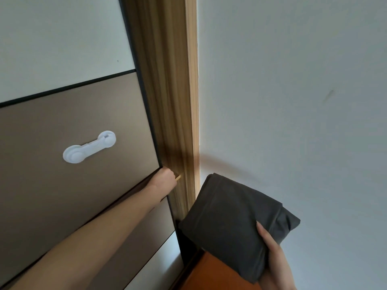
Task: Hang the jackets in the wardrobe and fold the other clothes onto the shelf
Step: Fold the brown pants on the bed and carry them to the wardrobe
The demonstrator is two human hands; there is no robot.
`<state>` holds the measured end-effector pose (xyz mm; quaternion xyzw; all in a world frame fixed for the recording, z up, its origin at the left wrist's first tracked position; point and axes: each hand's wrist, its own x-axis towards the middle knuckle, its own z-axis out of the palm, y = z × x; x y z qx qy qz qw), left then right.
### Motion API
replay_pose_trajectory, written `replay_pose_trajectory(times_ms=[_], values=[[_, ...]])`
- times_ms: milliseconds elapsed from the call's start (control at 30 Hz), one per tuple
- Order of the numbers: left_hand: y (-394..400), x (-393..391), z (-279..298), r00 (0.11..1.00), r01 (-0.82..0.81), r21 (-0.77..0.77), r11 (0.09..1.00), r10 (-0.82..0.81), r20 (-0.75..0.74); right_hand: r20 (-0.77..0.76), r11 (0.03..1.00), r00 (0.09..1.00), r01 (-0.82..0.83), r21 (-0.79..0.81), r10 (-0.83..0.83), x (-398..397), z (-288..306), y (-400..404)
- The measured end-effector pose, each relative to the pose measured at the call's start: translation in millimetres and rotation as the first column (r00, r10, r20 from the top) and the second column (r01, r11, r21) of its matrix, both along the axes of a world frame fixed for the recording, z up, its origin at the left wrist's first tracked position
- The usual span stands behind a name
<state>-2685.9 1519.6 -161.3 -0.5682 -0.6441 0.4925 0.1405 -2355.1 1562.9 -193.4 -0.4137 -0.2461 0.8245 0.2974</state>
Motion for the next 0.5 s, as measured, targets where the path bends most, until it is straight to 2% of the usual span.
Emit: replay_pose_trajectory(times_ms=[133, 300, 500], values=[[-24.6, 6.9, 4.2, 0.995, -0.076, 0.005, 0.997, 0.075, 0.060, -0.012, 0.999, 0.999, -0.047, -0.006, 0.047, 12.4, -4.9, 0.9], [-55.9, 18.7, 10.5, 0.999, -0.007, -0.041, 0.999, 0.009, 0.031, -0.018, 0.997, 0.998, -0.069, -0.041, 0.068, 21.5, -8.3, -7.4], [-67.1, 21.8, 13.4, 0.991, -0.092, 0.031, 0.995, 0.088, 0.104, 0.013, 0.995, 0.995, -0.102, -0.001, 0.102, 29.9, -16.4, -21.6]])
